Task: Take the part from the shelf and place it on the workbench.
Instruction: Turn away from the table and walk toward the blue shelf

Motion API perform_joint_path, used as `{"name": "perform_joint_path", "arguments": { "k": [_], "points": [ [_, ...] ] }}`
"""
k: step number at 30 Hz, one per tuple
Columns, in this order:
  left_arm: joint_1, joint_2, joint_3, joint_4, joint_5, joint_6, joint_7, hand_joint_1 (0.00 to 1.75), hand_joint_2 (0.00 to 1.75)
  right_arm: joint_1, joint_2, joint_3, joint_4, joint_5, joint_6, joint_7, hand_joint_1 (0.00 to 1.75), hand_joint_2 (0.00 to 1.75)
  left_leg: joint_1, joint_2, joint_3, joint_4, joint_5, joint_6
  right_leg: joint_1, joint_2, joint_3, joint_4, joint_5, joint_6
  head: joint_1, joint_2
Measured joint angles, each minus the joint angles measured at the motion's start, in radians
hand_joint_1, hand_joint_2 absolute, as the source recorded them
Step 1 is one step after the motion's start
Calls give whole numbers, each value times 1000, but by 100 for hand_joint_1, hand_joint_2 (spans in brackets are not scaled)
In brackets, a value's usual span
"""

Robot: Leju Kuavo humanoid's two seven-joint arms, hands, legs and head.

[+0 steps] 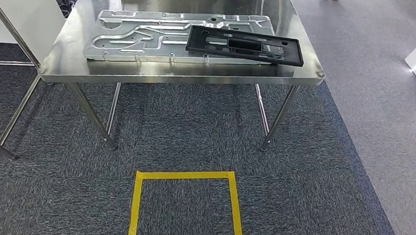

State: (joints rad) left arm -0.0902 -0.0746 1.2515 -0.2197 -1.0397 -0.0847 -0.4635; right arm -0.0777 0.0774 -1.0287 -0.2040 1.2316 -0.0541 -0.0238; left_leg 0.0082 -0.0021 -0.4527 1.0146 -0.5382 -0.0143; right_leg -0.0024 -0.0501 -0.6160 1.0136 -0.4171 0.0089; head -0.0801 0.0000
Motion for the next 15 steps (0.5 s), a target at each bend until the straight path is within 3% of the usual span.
{"name": "perform_joint_path", "arguments": {
  "k": [1, 3, 4, 5, 7, 8, 9, 10, 11, 13, 15],
  "points": [
    [-1, 0, -2, 0, -1, -1, -4, 0, 0, -1, 1, -1, 0, -2, 0, -6, 0, 0, -2, 0, 9, -23, -10, 9, 1, -1, -5, 3, 8, 5, 0, 0],
    [0, 1, -3, 0, -4, -2, -9, 0, 0, -1, 2, -3, 0, -4, -1, -15, 0, 0, -1, 3, -4, -27, 1, 28, -2, 5, -12, 7, 14, 17, 0, 0],
    [-1, 1, -4, 0, -4, -2, -10, 0, 0, 0, 2, -4, 0, -5, 0, -17, 0, 0, 0, 5, -13, -29, 12, 38, -4, 14, -19, 22, -7, 23, 0, 0],
    [-1, 1, -4, 0, -5, -2, -10, 0, 0, 0, 3, -6, 0, -6, 0, -16, 0, 0, 1, 7, -25, -30, 24, 46, -6, 24, -31, 56, -46, 28, 0, 0],
    [-3, 2, -4, 0, -6, -2, -11, 0, 0, 1, 5, -8, 1, -7, -1, -11, 0, 0, 1, 9, -54, -29, 47, 54, -10, 39, -65, 173, -148, 35, 0, 0],
    [-4, 2, -4, 0, -6, -3, -11, 0, 0, 0, 6, -9, 1, -8, -1, -8, 0, 0, 0, 8, -69, -28, 58, 55, -11, 41, -77, 234, -179, 37, 0, 0],
    [-3, 3, -4, 0, -6, -3, -11, 0, 0, 0, 7, -10, 1, -9, -2, -4, 0, 0, 0, 8, -84, -27, 68, 54, -11, 42, -78, 273, -185, 38, 0, 0],
    [-3, 3, -4, 0, -6, -3, -10, 0, 0, 0, 7, -10, 1, -9, -4, 0, 0, 0, -1, 7, -98, -26, 78, 52, -11, 42, -63, 280, -169, 38, 0, 0],
    [-3, 4, -4, 0, -6, -3, -8, 0, 0, 0, 8, -11, 1, -10, -8, 4, 0, 0, -1, 7, -111, -25, 86, 49, -11, 43, -30, 252, -139, 35, 0, 0],
    [-3, 4, -4, 0, -5, -2, -3, 0, 0, -1, 8, -14, 1, -11, -16, 12, 0, 0, -2, 6, -130, -24, 103, 43, -9, 47, 76, 115, -95, 25, 0, 0],
    [-4, 3, -4, 0, -4, -2, 2, 0, 0, -2, 9, -15, 1, -11, -20, 20, 0, 0, -4, 5, -142, -22, 119, 32, -4, 51, 162, -18, -107, 12, 0, 0]
  ]
}}
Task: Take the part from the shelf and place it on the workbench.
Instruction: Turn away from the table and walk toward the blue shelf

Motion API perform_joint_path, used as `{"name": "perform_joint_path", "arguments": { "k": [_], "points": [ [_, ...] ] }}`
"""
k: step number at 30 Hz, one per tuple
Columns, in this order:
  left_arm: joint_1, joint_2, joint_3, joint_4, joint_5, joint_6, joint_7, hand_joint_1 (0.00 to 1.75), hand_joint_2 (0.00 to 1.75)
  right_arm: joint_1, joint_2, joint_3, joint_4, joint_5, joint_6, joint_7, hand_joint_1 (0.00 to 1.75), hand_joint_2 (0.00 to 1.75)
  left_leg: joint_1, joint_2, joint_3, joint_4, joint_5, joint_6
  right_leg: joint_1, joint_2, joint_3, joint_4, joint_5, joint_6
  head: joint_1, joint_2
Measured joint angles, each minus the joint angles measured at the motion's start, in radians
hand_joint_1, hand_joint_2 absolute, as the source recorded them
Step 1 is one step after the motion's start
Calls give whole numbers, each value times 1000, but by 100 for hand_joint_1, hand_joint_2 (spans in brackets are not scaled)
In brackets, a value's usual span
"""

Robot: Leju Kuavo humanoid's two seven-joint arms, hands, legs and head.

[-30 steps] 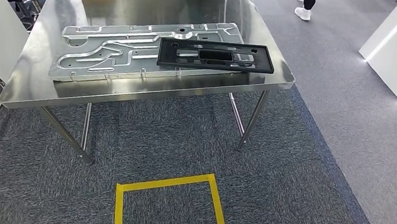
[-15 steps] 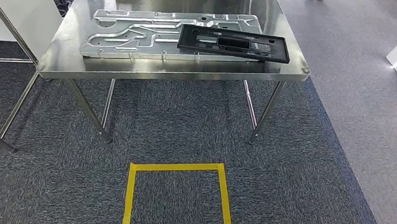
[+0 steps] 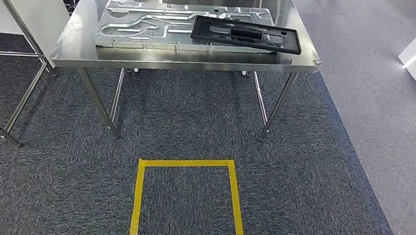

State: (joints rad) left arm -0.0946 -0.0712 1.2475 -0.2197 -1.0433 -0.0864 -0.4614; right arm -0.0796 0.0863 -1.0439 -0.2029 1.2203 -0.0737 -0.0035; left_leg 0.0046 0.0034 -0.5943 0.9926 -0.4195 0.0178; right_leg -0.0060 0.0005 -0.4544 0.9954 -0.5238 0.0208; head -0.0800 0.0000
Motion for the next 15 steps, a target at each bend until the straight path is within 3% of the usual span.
{"name": "perform_joint_path", "arguments": {
  "k": [1, 3, 4, 6, 8, 9, 10, 11, 13, 15],
  "points": [
    [0, 0, 0, 0, 3, 0, 3, 0, 0, 0, 0, -1, 0, 0, -1, 6, 0, 0, 0, 0, -4, 0, 7, -6, 3, 1, 17, -33, -10, -6, 0, 0],
    [-1, 0, 1, 0, 10, 0, 8, 0, 0, 0, 2, -3, 0, -1, -1, 24, 0, 0, 1, 0, -9, 3, 15, -19, 3, -2, 14, -48, -7, -18, 0, 0],
    [0, 0, 1, 0, 13, 1, 11, 0, 0, 1, 2, -5, 0, -3, -1, 33, 0, 0, 2, 0, -16, 16, 4, -24, 1, -4, 11, -50, -1, -26, 0, 0],
    [1, 0, 2, 0, 19, 1, 17, 0, 0, 3, 3, -10, 0, -5, 2, 46, 0, 87, 5, 0, -51, 104, -59, -33, 0, -11, 2, -51, 10, -38, 0, 0],
    [3, 0, 3, 0, 24, 0, 23, 0, 0, 4, 2, -15, 0, -6, 3, 56, 0, 175, 7, 0, -103, 247, -136, -40, 4, -15, -11, -48, 17, -44, 0, 0],
    [4, 0, 3, 0, 26, 1, 25, 0, 0, 4, 2, -18, 0, -6, 4, 60, 0, 175, 8, 0, -117, 296, -154, -42, 5, -16, -17, -45, 20, -44, 0, 0],
    [5, -1, 4, 0, 27, 1, 27, 0, 0, 4, 2, -20, 0, -6, 4, 63, 0, 175, 8, 0, -113, 309, -151, -42, 7, -16, -22, -40, 21, -44, 0, 0],
    [5, -1, 4, 0, 28, 1, 27, 0, 0, 4, 2, -21, 0, -6, 5, 66, 0, 175, 8, 0, -88, 278, -130, -41, 7, -16, -27, -35, 22, -43, 0, 0],
    [5, 0, 5, 0, 28, 2, 28, 0, 0, 4, 2, -24, 0, -7, 6, 70, 0, 175, 6, 0, -3, 140, -78, -31, 9, -16, -34, -25, 20, -40, 0, 0],
    [4, 1, 7, 0, 29, 3, 28, 0, 0, 4, 3, -25, 0, -9, 7, 72, 0, 175, 2, 1, 56, 35, -58, -20, 11, -17, -40, -17, 18, -32, 0, 0]
  ]
}}
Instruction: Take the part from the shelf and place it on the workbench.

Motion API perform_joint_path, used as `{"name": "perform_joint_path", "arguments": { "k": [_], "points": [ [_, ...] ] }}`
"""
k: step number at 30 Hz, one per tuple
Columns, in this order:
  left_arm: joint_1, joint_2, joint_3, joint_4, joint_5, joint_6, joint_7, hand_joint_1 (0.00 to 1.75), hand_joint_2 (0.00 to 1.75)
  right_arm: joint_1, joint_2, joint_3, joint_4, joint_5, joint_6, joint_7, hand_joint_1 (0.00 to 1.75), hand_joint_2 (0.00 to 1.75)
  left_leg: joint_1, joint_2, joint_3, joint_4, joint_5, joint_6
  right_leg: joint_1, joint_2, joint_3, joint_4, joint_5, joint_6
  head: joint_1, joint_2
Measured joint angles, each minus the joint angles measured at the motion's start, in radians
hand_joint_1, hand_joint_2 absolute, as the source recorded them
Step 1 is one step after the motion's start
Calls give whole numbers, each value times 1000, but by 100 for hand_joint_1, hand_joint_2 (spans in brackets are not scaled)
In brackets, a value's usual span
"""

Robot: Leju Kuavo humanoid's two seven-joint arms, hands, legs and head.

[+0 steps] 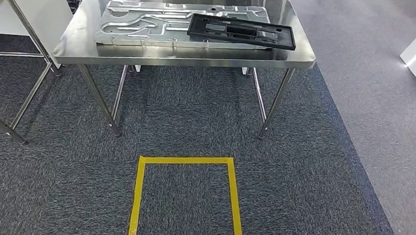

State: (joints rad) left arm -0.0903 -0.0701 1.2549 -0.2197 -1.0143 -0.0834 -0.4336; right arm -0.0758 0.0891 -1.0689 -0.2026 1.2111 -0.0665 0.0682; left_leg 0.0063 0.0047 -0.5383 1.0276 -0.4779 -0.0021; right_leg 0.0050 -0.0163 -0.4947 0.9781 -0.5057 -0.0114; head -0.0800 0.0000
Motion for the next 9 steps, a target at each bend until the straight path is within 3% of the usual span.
{"name": "perform_joint_path", "arguments": {
  "k": [2, 4, 6, 8, 9],
  "points": [
    [0, 1, 2, 0, 1, 1, 1, 0, 0, -1, 0, -1, 0, -3, 1, -3, 0, 175, -4, 0, 7, -24, -3, 8, 1, -1, -5, 1, 3, 9, 0, 0],
    [1, 1, 3, 0, 2, 2, 2, 0, 0, -2, 0, -2, 0, -4, 0, -7, 0, 175, -3, -1, 6, -34, 0, 12, 3, -1, -6, -2, 6, 7, 0, 0],
    [1, 1, 5, 0, 2, 2, 7, 0, 87, -3, -1, -3, 0, -5, -1, 1, 0, 175, -2, -2, 6, -40, 3, 14, 3, -1, -7, -5, 8, 0, 0, 0],
    [0, 1, 9, 0, 4, 2, 15, 0, 175, -3, -2, -5, 0, -5, -3, 14, 0, 87, -5, -1, 5, -39, 3, 17, 1, 0, -8, -6, 11, 3, 0, 0],
    [0, 1, 10, 0, 5, 2, 17, 0, 175, -2, -2, -6, 0, -5, -3, 18, 0, 58, -6, -1, 5, -38, 4, 18, 0, 0, -8, -7, 11, 4, 0, 0]
  ]
}}
